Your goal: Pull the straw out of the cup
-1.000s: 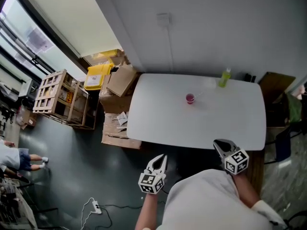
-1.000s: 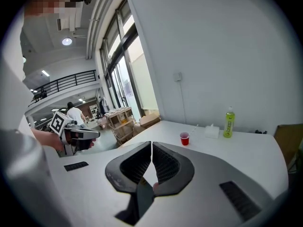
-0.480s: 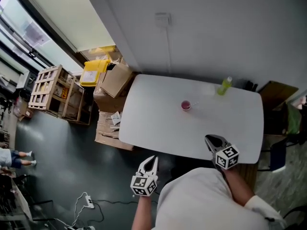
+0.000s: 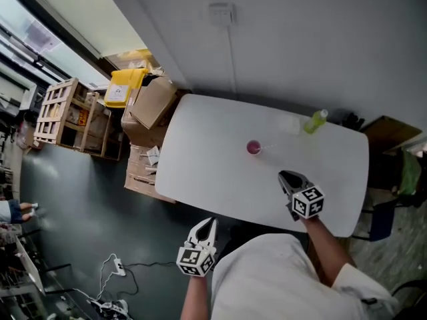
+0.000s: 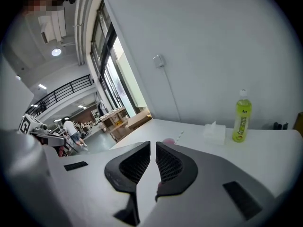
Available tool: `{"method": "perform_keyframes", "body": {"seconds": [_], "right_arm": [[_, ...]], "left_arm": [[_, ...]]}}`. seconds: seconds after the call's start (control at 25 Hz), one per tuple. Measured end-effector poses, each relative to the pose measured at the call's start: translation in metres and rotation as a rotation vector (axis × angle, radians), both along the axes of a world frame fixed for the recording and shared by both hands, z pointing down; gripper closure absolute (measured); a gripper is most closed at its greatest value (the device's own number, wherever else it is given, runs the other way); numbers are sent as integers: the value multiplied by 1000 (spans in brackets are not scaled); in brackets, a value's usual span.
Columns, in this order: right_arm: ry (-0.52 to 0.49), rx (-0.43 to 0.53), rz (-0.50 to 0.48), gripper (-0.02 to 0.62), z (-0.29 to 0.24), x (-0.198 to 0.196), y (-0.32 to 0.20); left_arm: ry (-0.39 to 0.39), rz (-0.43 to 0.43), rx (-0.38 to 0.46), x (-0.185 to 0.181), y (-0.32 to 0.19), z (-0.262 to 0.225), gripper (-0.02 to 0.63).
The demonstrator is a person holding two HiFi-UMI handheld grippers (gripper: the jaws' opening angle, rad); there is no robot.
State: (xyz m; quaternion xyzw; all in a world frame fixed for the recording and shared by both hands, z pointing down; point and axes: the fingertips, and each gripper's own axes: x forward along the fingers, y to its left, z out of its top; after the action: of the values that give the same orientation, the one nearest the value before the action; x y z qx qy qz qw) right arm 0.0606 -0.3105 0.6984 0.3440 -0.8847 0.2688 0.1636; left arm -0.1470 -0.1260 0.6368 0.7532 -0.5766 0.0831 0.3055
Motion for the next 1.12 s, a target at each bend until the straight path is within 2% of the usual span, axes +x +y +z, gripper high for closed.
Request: {"method": "perform_keyframes", "body": {"seconds": [0.28, 0.4, 0.6, 0.8, 1.04, 1.12], "right_arm": [[-1, -44, 26, 551, 42, -7, -40], [-10, -68, 33, 516, 56, -12, -53], [-20, -99, 67, 499, 79, -15, -78], [-56, -159, 100, 444, 101, -25, -99], [-65, -175, 111, 446, 111, -38, -110], [-66, -174, 116, 466, 111, -39, -111]], "left_arm": [[-6, -23, -57, 8, 0, 13, 604], [-12, -28, -78, 8, -4, 17, 604], [-18, -20, -86, 14, -18, 16, 604], [-30, -19, -102, 14, -30, 19, 604], [-38, -31, -117, 9, -35, 19, 604], [-40, -34, -125, 7, -35, 21, 604]]}}
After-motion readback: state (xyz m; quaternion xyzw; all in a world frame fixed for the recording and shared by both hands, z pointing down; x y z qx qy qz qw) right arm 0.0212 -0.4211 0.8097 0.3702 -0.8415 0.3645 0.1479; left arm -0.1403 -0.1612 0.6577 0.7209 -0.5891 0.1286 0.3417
